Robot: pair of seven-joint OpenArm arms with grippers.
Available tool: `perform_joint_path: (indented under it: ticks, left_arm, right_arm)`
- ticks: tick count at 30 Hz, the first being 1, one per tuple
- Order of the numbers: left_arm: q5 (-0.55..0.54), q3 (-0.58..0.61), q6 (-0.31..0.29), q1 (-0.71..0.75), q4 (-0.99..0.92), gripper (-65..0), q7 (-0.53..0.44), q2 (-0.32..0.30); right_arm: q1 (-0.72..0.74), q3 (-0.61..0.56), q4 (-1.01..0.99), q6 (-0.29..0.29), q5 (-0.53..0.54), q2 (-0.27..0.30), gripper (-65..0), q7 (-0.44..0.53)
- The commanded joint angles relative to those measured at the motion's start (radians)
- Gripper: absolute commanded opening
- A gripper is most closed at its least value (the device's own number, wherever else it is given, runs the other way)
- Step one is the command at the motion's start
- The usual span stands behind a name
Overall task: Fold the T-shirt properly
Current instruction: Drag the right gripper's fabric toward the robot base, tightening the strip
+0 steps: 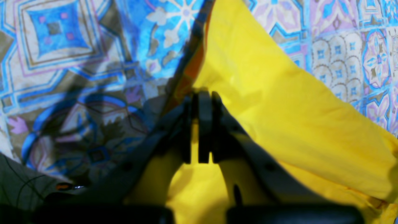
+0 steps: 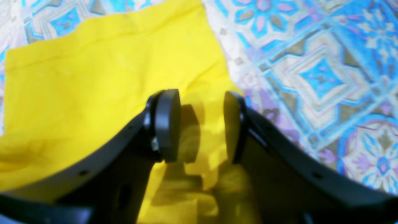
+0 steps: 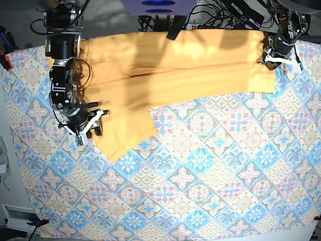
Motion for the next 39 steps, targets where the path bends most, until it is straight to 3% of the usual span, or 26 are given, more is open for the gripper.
perform_joint_path:
  ticks: [1,14,23,25,29,36,39]
  left_arm:
    - [-0.007,-0.006,-0.008,0.006,0.012,-64.1,-0.014,-0.011]
    - [-0.008,-0.006,-0.008,0.003,0.012,-63.9,-0.014,-0.011]
    - [-0.008,-0.006,-0.008,0.003,0.012,-63.9,-0.014,-0.011]
    - [-0.008,-0.006,-0.008,0.001,0.012,-63.9,-0.014,-0.011]
    - [-0.008,-0.006,-0.006,0.000,0.012,-63.9,-0.014,-0.011]
    - [-0.004,-0.006,-0.006,0.000,0.012,-63.9,-0.014,-0.011]
    - [-0.004,-0.006,-0.006,-0.002,0.012,-63.9,-0.014,-0.011]
  right_arm:
    - [0.041,0.004,0.000,-0.002,0.007,0.014,-42.1,0.025]
    - [0.184,0.002,-0.263,-0.002,0.005,0.030,-42.1,0.091]
    - [0.188,0.001,-0.353,0.001,0.005,0.033,-42.7,0.139]
    - [0.159,0.001,-0.350,0.001,0.005,0.033,-46.6,0.140]
    - [0.150,0.005,-0.350,0.001,0.009,0.033,-64.8,0.140]
    - [0.099,0.010,-0.189,0.001,0.013,0.033,-64.9,0.137]
    - [0.053,0.011,-0.062,0.001,0.013,0.033,-64.9,0.076]
